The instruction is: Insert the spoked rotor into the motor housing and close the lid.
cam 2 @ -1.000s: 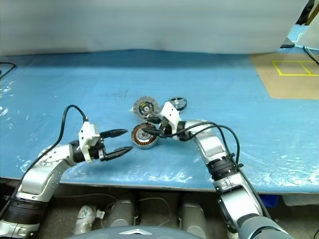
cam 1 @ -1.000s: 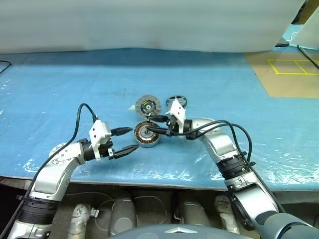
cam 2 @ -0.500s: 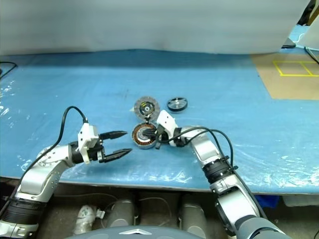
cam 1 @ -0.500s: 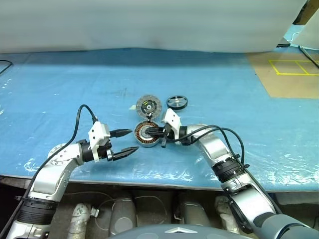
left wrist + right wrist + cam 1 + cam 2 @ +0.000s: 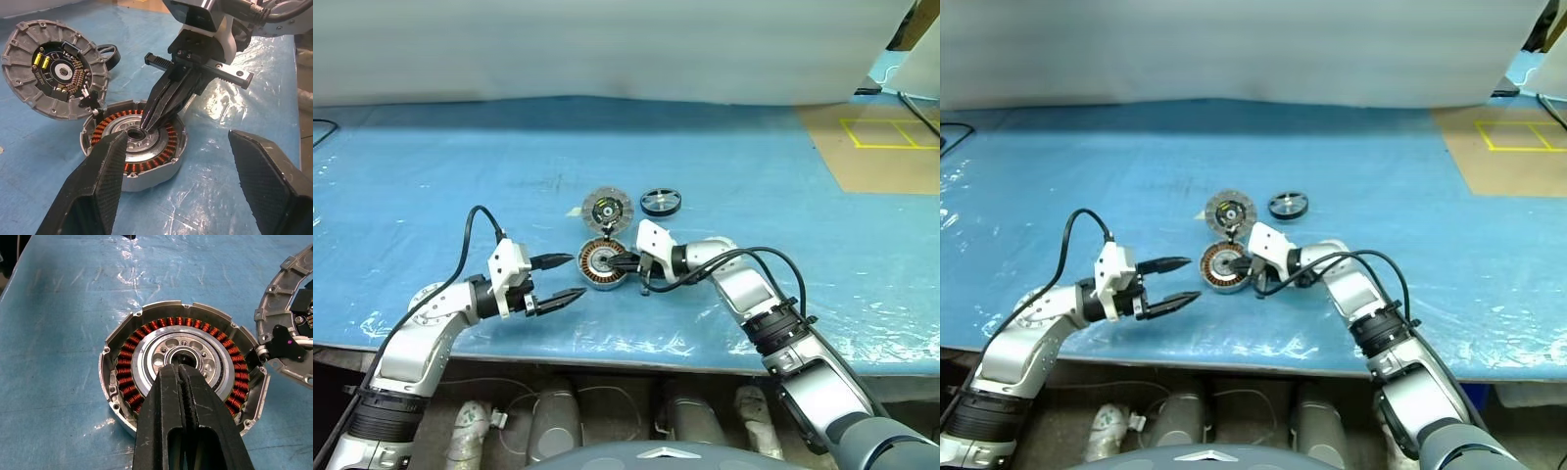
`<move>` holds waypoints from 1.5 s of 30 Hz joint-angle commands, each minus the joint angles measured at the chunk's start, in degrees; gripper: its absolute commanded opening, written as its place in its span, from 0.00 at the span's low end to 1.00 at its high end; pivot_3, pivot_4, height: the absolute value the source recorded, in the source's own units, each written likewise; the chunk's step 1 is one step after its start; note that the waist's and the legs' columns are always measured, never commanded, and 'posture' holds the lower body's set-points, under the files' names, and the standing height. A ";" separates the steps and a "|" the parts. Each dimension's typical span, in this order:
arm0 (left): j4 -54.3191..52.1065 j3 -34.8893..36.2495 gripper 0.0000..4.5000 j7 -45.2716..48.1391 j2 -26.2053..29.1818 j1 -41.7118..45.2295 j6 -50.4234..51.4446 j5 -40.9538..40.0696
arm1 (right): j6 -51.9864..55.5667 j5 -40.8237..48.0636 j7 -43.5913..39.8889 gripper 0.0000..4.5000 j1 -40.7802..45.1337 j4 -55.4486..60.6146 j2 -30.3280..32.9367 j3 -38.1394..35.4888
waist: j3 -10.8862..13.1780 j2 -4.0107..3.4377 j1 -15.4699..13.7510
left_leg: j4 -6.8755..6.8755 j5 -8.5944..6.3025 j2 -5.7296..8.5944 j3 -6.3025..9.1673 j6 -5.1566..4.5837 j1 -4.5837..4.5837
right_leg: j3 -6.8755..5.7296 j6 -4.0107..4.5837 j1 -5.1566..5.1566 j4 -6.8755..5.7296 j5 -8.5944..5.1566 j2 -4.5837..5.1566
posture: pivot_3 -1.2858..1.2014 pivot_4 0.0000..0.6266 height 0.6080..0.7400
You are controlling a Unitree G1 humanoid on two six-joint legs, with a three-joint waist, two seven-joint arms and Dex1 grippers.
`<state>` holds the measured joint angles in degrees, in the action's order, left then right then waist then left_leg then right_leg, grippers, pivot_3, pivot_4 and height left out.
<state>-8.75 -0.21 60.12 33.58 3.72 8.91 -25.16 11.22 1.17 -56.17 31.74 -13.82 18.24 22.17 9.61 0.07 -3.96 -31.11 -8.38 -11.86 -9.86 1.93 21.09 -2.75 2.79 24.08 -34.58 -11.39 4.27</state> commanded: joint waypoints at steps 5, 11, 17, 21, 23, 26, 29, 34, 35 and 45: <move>1.49 0.84 0.77 1.31 0.02 0.62 -2.69 0.08 | -1.15 5.83 1.61 0.01 0.57 0.69 -4.47 -5.66 | 0.00 0.01 0.04 | 0.01 0.00 0.00 0.00 0.00 0.11 | 0.01 0.00 0.10 0.00 0.00 0.00 | 0.52 0.24 1.00; 1.41 0.71 0.77 1.39 0.14 0.20 -2.89 0.35 | 0.31 7.07 0.67 0.01 0.73 1.63 -5.33 -5.58 | 0.00 0.01 0.04 | 0.09 0.00 0.00 -0.02 0.01 0.14 | 0.01 0.10 0.14 0.02 -0.03 -0.01 | 0.52 0.24 1.00; 1.34 0.87 0.77 1.46 0.18 0.11 -2.83 0.35 | -4.22 1.48 4.40 0.01 2.35 -6.67 -6.82 -3.17 | 0.00 0.01 0.09 | 0.09 0.00 -0.01 -0.04 0.01 0.12 | 0.02 0.09 0.16 0.00 -0.04 -0.01 | 0.52 0.24 1.00; 1.78 1.31 0.77 1.75 0.34 -0.22 -3.18 0.23 | -3.49 0.73 2.49 0.01 3.18 -7.89 -6.72 -2.05 | 0.01 0.01 0.08 | 0.09 -0.01 0.00 -0.05 0.01 0.13 | 0.03 0.09 0.16 0.02 -0.04 0.00 | 0.52 0.24 1.00; 2.34 1.47 0.77 2.06 0.41 -0.41 -3.66 0.25 | -3.91 -0.27 1.25 0.01 2.49 -8.32 -6.00 -0.75 | 0.01 0.01 0.08 | 0.10 -0.01 -0.01 -0.05 0.01 0.13 | 0.03 0.09 0.16 0.02 -0.04 -0.01 | 0.52 0.24 1.00; 3.25 1.43 0.77 2.03 0.09 -0.18 -4.30 0.49 | -7.61 -5.39 2.76 0.01 1.58 -12.20 -4.51 2.48 | 0.01 0.02 0.09 | 0.12 -0.01 -0.01 -0.05 0.01 0.10 | 0.03 0.10 0.15 0.02 -0.05 -0.01 | 0.52 0.24 1.00; 3.16 1.11 0.77 1.59 -0.24 0.08 -4.24 0.64 | -9.54 -6.53 2.22 0.01 0.74 -11.52 -3.71 3.65 | -0.02 0.05 0.08 | 0.12 -0.01 0.00 -0.06 0.02 -0.04 | 0.04 0.08 0.04 0.01 -0.05 0.00 | 0.52 0.24 1.00; 3.13 0.63 0.77 1.26 -0.45 0.28 -4.21 1.03 | -10.12 -8.61 3.42 0.01 1.82 -12.77 -3.06 4.13 | -0.03 0.07 0.06 | 0.11 -0.01 0.00 -0.05 0.01 -0.10 | 0.07 0.07 -0.02 0.00 -0.06 0.00 | 0.52 0.24 1.00; 3.17 0.55 0.77 1.18 -0.56 0.46 -4.16 1.08 | -10.56 -9.52 3.25 0.01 1.94 -13.56 -2.59 4.75 | -0.03 0.08 0.07 | 0.11 -0.01 0.00 -0.05 0.01 -0.11 | 0.07 0.07 -0.01 0.00 -0.06 0.00 | 0.52 0.24 1.00; 4.27 0.91 0.77 2.10 -0.50 0.36 -5.05 1.12 | -10.31 -12.11 6.60 0.01 3.24 -19.05 -1.91 4.65 | -0.13 0.10 -0.09 | 0.13 -0.02 0.06 0.03 0.01 -0.88 | 0.15 -0.01 -0.76 0.10 -0.11 0.02 | 0.52 0.24 1.00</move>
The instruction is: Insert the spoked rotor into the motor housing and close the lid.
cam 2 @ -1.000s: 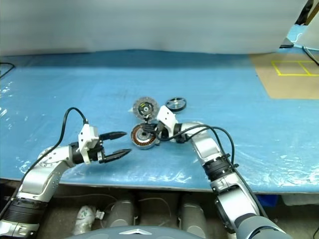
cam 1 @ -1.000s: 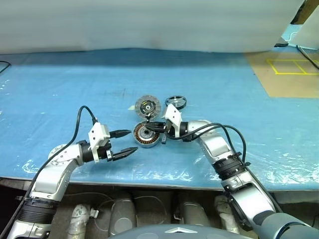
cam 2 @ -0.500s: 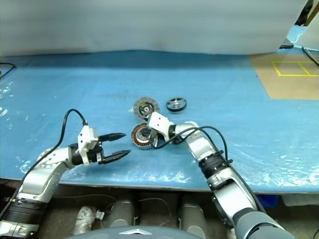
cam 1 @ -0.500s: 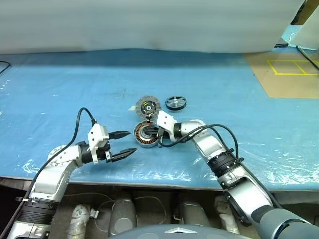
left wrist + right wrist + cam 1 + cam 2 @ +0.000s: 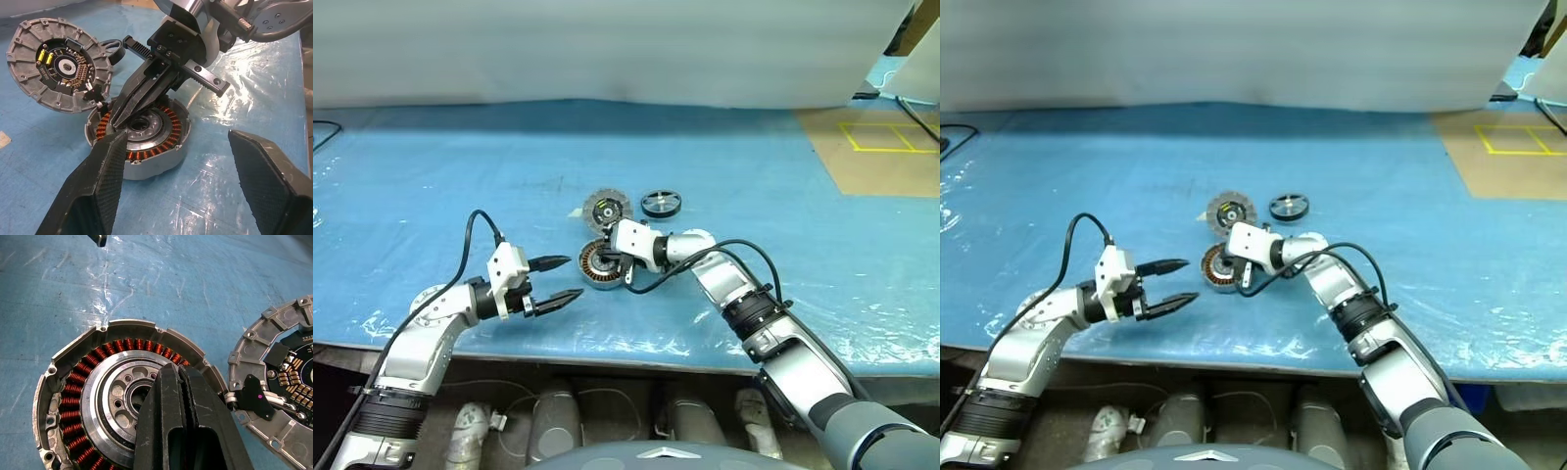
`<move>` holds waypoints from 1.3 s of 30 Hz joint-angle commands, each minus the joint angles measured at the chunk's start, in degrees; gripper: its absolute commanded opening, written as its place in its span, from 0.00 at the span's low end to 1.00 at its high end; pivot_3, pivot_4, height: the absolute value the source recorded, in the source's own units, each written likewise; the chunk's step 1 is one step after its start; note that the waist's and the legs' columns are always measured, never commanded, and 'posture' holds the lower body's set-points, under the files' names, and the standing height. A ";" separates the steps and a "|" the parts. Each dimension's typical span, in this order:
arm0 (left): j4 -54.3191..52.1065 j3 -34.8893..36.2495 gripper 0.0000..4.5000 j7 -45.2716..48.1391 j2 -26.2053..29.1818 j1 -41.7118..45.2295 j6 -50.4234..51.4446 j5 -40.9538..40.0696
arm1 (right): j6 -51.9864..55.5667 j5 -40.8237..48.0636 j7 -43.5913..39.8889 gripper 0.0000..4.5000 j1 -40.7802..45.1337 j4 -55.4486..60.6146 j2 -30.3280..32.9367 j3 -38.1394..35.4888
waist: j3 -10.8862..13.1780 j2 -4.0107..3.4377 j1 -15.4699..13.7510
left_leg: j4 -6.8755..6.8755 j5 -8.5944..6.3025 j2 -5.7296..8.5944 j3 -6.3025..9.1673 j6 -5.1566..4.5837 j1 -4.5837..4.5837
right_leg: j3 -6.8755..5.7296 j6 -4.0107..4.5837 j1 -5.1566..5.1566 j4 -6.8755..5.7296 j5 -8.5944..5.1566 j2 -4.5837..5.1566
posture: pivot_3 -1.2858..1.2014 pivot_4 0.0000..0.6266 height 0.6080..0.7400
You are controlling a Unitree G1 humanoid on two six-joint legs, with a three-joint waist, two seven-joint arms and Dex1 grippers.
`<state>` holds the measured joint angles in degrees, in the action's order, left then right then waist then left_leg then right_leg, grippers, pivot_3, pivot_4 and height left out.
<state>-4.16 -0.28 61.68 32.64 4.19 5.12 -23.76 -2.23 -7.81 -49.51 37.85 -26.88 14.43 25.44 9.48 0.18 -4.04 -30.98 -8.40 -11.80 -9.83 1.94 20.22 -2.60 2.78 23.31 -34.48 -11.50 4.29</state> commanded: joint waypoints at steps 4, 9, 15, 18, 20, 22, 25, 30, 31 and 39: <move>-0.35 1.06 0.77 0.86 0.64 -0.29 -1.42 -0.20 | 7.87 10.68 -5.66 0.01 -5.22 4.85 -2.04 -5.25 | 0.01 0.02 -0.01 | 0.19 -0.01 -0.01 0.32 0.00 -0.26 | 0.00 -0.06 -0.28 0.44 -0.04 0.01 | 0.52 0.24 1.00; -1.43 0.91 0.77 0.66 0.87 -0.11 -0.56 -0.46 | 9.06 13.79 -5.39 0.01 -4.32 8.50 -3.66 -8.13 | 0.07 0.09 0.27 | 0.52 0.00 0.02 0.39 0.00 0.25 | -0.01 -0.04 0.18 0.96 -0.01 -0.02 | 0.52 0.24 1.00; -2.39 0.94 0.77 0.46 1.23 0.09 0.38 -0.65 | 6.63 10.36 -4.26 0.01 -3.24 5.66 -3.17 -6.42 | 0.07 0.10 0.18 | 0.66 -0.04 -0.05 -0.07 0.10 0.98 | -0.12 0.61 0.95 0.54 0.21 -0.15 | 0.52 0.24 1.00; -3.21 0.93 0.77 0.10 1.30 0.12 1.10 -0.73 | 5.96 9.07 -4.33 0.01 -3.42 5.62 -2.82 -5.68 | 0.07 0.10 0.26 | 0.66 -0.13 -0.05 -0.07 0.26 1.22 | -0.29 0.76 1.10 0.59 0.12 -0.23 | 0.52 0.24 1.00; -3.49 0.93 0.77 -0.07 1.32 0.05 1.36 -0.67 | 7.10 10.84 -5.26 0.01 -3.73 7.38 -3.22 -6.43 | 0.07 0.09 0.32 | 0.66 -0.15 -0.07 -0.07 0.28 1.22 | -0.33 0.81 1.12 0.59 0.09 -0.26 | 0.52 0.24 1.00; -3.70 0.92 0.77 -0.10 1.36 -0.04 1.55 -0.63 | 7.38 12.01 -5.73 0.01 -3.66 8.45 -3.54 -7.13 | 0.07 0.09 0.31 | 0.66 -0.18 -0.12 -0.07 0.32 1.22 | -0.34 0.84 1.12 0.60 0.07 -0.33 | 0.52 0.24 1.00; -3.72 0.99 0.77 -0.06 1.37 -0.04 1.72 -0.69 | 7.58 12.40 -6.16 0.01 -3.50 8.91 -3.48 -7.29 | 0.07 0.09 0.25 | 0.59 -0.18 -0.15 -0.07 0.33 1.10 | -0.32 0.83 1.04 0.53 0.07 -0.34 | 0.52 0.24 1.00; -3.56 1.01 0.77 0.03 1.34 -0.02 1.69 -0.70 | 8.09 12.03 -7.23 0.01 -3.67 9.43 -3.09 -6.58 | 0.07 0.09 0.15 | 0.54 -0.18 -0.14 -0.07 0.33 0.91 | -0.27 0.77 0.85 0.53 0.07 -0.33 | 0.52 0.24 1.00; -3.56 1.00 0.77 0.04 1.35 -0.03 1.70 -0.69 | 8.72 11.89 -7.43 0.01 -3.67 9.37 -3.05 -6.38 | 0.07 0.09 0.16 | 0.54 -0.18 -0.14 -0.07 0.33 0.91 | -0.27 0.78 0.85 0.53 0.08 -0.33 | 0.52 0.24 1.00; -1.93 1.41 0.77 -0.20 0.24 0.76 1.20 -1.31 | 8.08 11.06 -5.99 0.01 -4.62 5.01 -2.73 -7.21 | 0.07 0.08 0.17 | 0.55 -0.18 -0.14 -0.07 0.33 0.92 | -0.27 0.80 0.85 0.53 0.09 -0.35 | 0.52 0.24 1.00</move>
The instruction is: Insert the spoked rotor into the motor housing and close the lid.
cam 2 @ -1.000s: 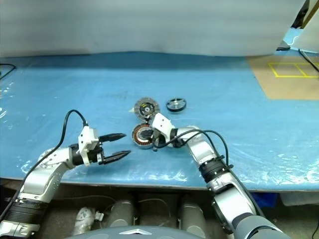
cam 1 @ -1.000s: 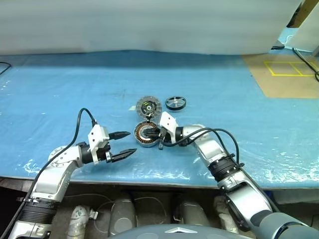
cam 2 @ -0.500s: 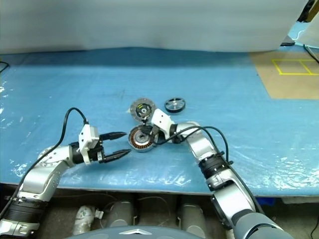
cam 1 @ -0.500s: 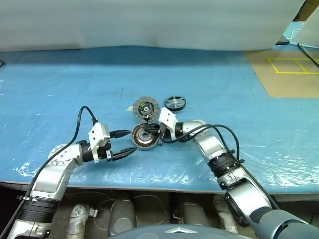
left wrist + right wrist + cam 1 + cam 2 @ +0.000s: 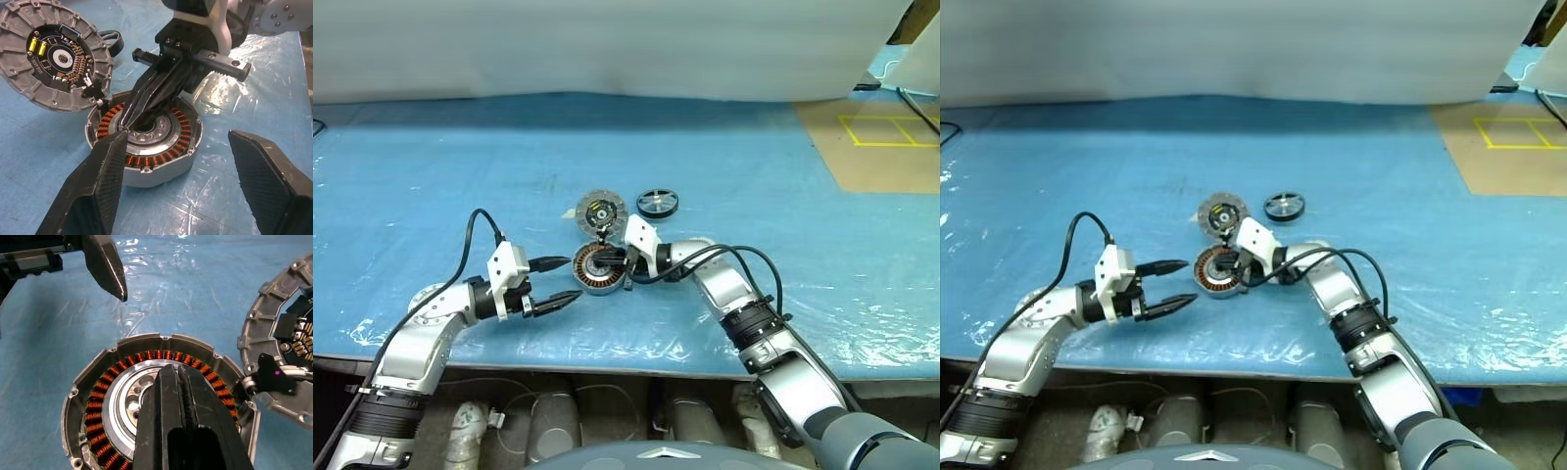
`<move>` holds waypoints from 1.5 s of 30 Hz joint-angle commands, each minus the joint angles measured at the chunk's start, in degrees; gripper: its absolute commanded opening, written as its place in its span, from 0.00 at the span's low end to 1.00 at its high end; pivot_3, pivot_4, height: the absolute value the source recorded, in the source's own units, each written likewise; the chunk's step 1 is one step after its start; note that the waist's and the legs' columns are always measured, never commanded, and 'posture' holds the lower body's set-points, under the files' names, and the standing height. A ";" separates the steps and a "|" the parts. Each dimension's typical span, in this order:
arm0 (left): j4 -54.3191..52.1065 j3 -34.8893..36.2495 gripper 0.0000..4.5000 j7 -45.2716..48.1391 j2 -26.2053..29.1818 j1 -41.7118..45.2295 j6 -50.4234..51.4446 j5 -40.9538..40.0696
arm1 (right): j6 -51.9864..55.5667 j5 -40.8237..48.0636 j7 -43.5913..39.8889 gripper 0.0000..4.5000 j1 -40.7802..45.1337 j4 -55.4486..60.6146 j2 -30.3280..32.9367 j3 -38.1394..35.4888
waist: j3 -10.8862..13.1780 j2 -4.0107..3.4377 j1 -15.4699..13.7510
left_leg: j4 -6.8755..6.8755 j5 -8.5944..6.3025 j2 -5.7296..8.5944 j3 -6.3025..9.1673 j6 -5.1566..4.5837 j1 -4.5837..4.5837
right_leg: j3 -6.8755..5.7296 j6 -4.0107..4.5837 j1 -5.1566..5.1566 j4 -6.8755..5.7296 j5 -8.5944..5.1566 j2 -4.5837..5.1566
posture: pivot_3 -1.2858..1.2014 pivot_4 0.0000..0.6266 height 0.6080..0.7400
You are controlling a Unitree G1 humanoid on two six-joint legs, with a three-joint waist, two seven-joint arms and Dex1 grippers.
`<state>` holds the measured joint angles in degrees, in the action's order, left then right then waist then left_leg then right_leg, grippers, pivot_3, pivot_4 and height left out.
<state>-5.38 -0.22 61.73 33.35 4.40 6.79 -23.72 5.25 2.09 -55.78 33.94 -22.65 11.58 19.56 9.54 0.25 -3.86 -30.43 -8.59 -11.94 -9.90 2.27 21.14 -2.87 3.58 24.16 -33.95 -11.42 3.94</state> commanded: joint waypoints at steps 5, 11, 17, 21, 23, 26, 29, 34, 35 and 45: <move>0.92 1.94 0.77 -1.68 -2.34 2.39 0.41 -2.48 | 2.03 2.97 0.28 0.01 -1.26 5.90 1.68 -3.68 | 0.00 0.00 -0.20 | -0.05 0.00 0.01 0.02 0.00 -0.01 | 0.00 -0.01 -0.05 -0.02 0.00 0.01 | 0.52 0.24 1.00; 2.77 1.50 0.77 -1.86 -3.63 3.45 -0.93 -1.97 | 11.57 8.08 -4.25 0.01 1.80 15.86 10.43 -8.83 | 0.00 0.00 -0.19 | -0.09 0.00 0.02 0.02 0.00 0.01 | 0.00 -0.01 -0.04 -0.05 0.01 0.00 | 0.52 0.24 1.00; 5.32 1.30 0.77 -3.01 -6.48 4.20 -3.78 -1.15 | -5.33 -3.09 -0.27 0.22 14.46 -7.14 17.96 -7.34 | 0.00 0.00 -0.02 | -0.31 0.00 0.01 0.01 0.00 0.00 | 0.01 0.00 0.00 -0.29 0.00 0.01 | 0.52 0.24 1.00; 5.87 1.52 0.77 -3.14 -7.48 4.37 -4.33 -1.36 | -12.25 -9.47 1.73 0.51 26.29 -26.52 16.72 -4.31 | 0.03 -0.05 0.30 | -0.59 0.00 0.00 0.01 0.00 0.04 | 0.04 0.06 0.12 -0.68 -0.04 0.01 | 0.52 0.24 1.00; 6.24 1.72 0.77 -3.14 -7.71 4.37 -4.96 -1.20 | -14.29 -13.15 4.73 0.66 31.01 -35.26 15.21 -2.42 | 0.06 -0.08 0.41 | -0.68 0.00 -0.02 0.01 0.00 0.08 | 0.04 0.06 0.18 -0.79 -0.04 0.01 | 0.52 0.24 1.00; 5.59 2.07 0.77 -4.04 -7.90 3.88 -4.96 -1.20 | -15.81 -15.69 5.76 0.89 35.24 -43.77 12.45 -1.40 | 0.06 -0.08 0.44 | -0.71 0.00 -0.05 0.01 -0.01 0.13 | 0.03 0.09 0.21 -0.81 -0.06 0.01 | 0.52 0.24 1.00; 3.67 2.09 0.77 -5.09 -7.67 2.65 -4.37 -1.18 | -14.92 -16.74 9.58 0.99 38.08 -48.62 9.94 -2.23 | 0.06 -0.09 0.41 | -0.71 0.00 -0.06 0.01 -0.01 0.27 | 0.01 0.14 0.29 -0.80 -0.07 0.01 | 0.52 0.24 1.00; 0.12 1.57 0.77 -6.61 -7.14 -0.24 -3.35 -0.80 | -10.09 -15.33 10.83 0.99 40.84 -52.64 7.43 -5.65 | 0.09 -0.13 0.33 | -0.87 0.01 -0.12 0.02 -0.02 0.93 | -0.01 0.19 0.97 -0.98 -0.05 0.00 | 0.52 0.24 1.00; -0.14 1.59 0.77 -6.73 -7.04 -0.51 -3.28 -0.78 | -9.43 -15.21 10.59 0.99 41.10 -52.95 7.25 -6.23 | 0.09 -0.14 0.31 | -0.88 0.01 -0.14 0.02 -0.02 0.94 | -0.02 0.19 0.99 -0.99 -0.05 -0.01 | 0.52 0.24 1.00; -1.92 0.79 0.77 -7.69 -6.78 -1.25 -2.45 -0.24 | -9.32 -19.08 7.89 0.99 40.99 -53.56 7.02 -5.29 | 0.13 -0.21 0.11 | -0.97 0.00 -0.41 0.01 -0.01 0.88 | -0.03 0.20 0.97 -1.10 -0.05 -0.02 | 0.52 0.24 1.00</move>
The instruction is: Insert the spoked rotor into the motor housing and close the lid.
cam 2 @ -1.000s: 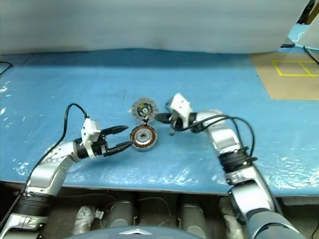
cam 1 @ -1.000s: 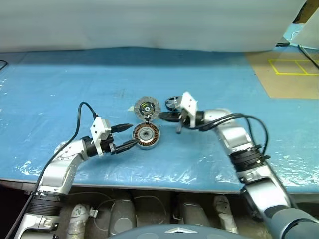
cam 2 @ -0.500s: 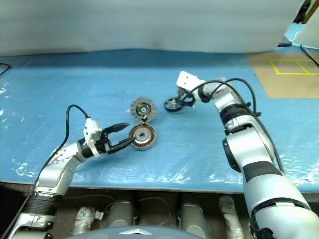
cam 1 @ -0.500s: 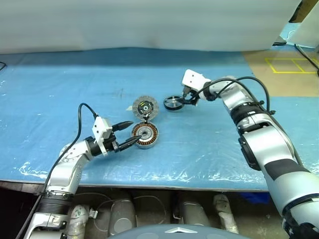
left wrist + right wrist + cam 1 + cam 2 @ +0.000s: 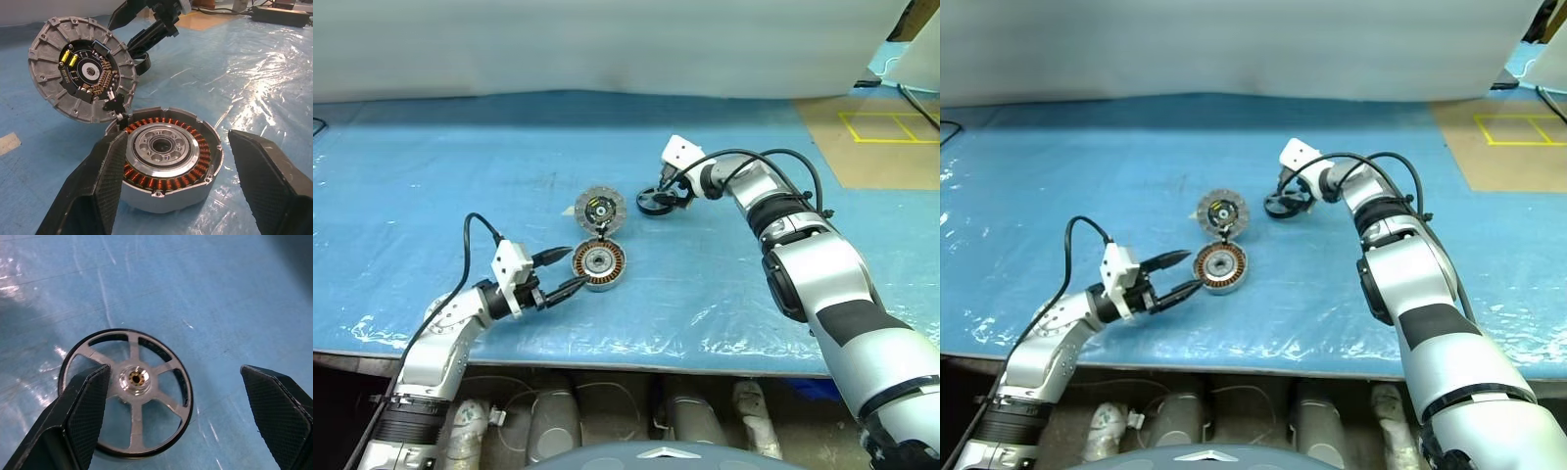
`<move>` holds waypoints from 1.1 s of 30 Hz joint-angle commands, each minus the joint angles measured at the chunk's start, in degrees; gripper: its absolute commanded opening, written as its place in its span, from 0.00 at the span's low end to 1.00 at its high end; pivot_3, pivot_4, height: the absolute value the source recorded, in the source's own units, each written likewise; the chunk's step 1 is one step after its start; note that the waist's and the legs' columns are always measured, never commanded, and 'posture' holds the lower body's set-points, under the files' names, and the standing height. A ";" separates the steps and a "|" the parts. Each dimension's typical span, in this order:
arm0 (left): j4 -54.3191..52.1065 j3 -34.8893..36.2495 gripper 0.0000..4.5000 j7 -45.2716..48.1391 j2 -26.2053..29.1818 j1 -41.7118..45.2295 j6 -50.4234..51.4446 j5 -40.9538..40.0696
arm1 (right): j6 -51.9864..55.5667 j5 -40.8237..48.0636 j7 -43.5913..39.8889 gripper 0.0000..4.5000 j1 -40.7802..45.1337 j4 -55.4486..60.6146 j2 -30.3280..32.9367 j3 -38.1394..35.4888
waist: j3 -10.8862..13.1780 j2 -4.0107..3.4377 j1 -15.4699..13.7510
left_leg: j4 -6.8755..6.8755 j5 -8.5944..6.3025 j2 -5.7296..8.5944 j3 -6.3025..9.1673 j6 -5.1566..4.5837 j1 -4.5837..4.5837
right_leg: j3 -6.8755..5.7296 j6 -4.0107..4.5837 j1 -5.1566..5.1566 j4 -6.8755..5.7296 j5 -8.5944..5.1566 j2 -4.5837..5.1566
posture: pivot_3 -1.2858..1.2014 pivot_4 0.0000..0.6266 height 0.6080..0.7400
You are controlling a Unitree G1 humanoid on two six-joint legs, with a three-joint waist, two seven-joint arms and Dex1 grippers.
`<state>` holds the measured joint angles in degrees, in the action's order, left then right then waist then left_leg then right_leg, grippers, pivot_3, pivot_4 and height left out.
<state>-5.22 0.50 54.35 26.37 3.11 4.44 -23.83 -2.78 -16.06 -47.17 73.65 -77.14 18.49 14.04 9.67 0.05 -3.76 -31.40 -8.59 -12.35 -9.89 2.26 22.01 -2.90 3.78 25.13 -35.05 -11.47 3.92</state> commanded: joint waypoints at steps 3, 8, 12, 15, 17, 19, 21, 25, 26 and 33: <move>-1.99 -0.18 0.77 -0.42 0.07 0.21 -0.09 0.00 | -1.20 -1.51 -0.98 0.99 1.02 0.84 0.09 0.15 | 0.01 -0.01 -0.01 | -0.01 0.00 -0.01 -0.01 0.00 0.00 | 0.00 0.01 0.00 0.00 0.00 -0.01 | 0.52 0.24 1.00; -2.20 -0.34 0.77 -0.27 0.22 0.86 0.26 -0.31 | -2.53 -3.54 -4.23 0.99 0.16 0.83 0.16 1.58 | 0.01 -0.02 -0.02 | -0.03 0.00 -0.01 -0.01 0.00 0.01 | 0.00 0.01 0.00 -0.02 0.00 -0.01 | 0.52 0.24 1.00; -4.23 -0.47 0.77 1.68 1.48 0.79 -0.20 -0.80 | -3.40 -4.17 -6.73 0.99 -0.24 0.96 -0.01 1.97 | 0.01 -0.02 0.00 | -0.07 0.00 -0.02 -0.01 0.00 0.00 | 0.00 0.01 0.00 -0.06 0.00 0.00 | 0.52 0.24 1.00; -5.40 0.00 0.77 1.90 2.24 1.08 0.51 -1.35 | -4.94 -5.14 -6.29 0.99 -0.08 1.22 0.08 2.61 | 0.03 -0.04 0.00 | -0.11 0.00 -0.04 -0.01 0.00 0.00 | 0.00 0.03 0.01 -0.11 -0.01 -0.01 | 0.52 0.24 1.00; -5.30 0.43 0.77 1.34 2.28 1.45 0.26 -1.17 | -6.55 -6.54 -4.44 0.99 0.38 1.35 0.40 3.59 | 0.04 -0.06 -0.01 | -0.15 0.00 -0.04 -0.01 0.00 -0.01 | 0.01 0.03 0.01 -0.15 -0.01 -0.01 | 0.52 0.24 1.00; -4.83 0.65 0.77 1.10 2.10 1.59 -0.72 -0.78 | -7.36 -6.91 -4.13 0.99 0.83 1.35 0.50 3.75 | 0.04 -0.07 0.00 | -0.21 0.00 -0.04 -0.01 0.00 -0.01 | 0.01 0.03 0.01 -0.20 -0.01 -0.01 | 0.52 0.24 1.00; -4.75 0.71 0.77 1.14 1.91 1.49 -1.09 -0.96 | -7.63 -6.71 -4.87 0.99 1.02 1.36 0.31 3.51 | 0.05 -0.08 0.01 | -0.25 0.00 -0.05 0.00 0.00 -0.01 | 0.01 0.03 0.01 -0.25 -0.01 0.00 | 0.52 0.24 1.00; -4.53 0.76 0.77 1.09 1.42 1.48 -1.41 -1.40 | -9.25 -7.57 -5.18 0.99 0.87 1.54 0.30 4.26 | 0.05 -0.09 0.01 | -0.30 0.00 -0.07 -0.01 0.00 -0.01 | 0.02 0.03 0.02 -0.30 -0.01 -0.01 | 0.52 0.24 1.00; -4.33 0.78 0.77 1.06 1.33 1.59 -1.47 -1.42 | -9.44 -7.64 -5.13 0.99 0.89 1.53 0.30 4.30 | 0.06 -0.09 0.00 | -0.31 0.00 -0.07 0.00 0.00 -0.01 | 0.02 0.03 0.02 -0.30 -0.01 -0.01 | 0.52 0.24 1.00; -1.44 0.85 0.77 1.87 1.35 1.65 -2.96 -0.88 | -9.89 -8.04 -4.80 0.99 1.03 1.45 0.04 4.65 | 0.07 -0.12 0.02 | -0.38 0.00 -0.08 0.00 0.00 -0.01 | 0.03 0.04 0.03 -0.39 -0.02 -0.01 | 0.52 0.24 1.00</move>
<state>-6.41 -0.06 55.78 27.62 4.51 2.94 -24.22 -12.00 -24.01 -52.19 73.08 -77.14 18.45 18.71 9.74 -0.07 -3.74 -31.79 -8.59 -12.43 -9.89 2.26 22.00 -2.88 3.82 25.17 -35.44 -11.48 3.91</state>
